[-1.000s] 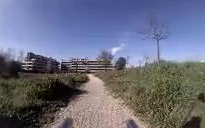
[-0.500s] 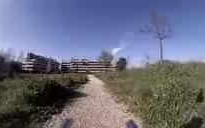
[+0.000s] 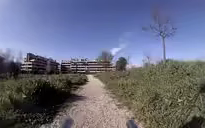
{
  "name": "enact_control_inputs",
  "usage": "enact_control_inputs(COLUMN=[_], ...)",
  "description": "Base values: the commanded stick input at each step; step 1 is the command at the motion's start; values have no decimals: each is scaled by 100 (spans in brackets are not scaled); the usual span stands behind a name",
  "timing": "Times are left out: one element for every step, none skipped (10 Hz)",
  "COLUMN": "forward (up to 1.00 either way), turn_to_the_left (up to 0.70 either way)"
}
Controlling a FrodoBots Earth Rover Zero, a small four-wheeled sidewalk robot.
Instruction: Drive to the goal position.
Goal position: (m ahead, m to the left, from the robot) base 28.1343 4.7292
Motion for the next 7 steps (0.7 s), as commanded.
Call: enact_control_inputs(forward=[50, 50, 50, 50, 50, 50, 50], turn_to_the_left=[0, 0, 0, 0, 0, 0, 0])
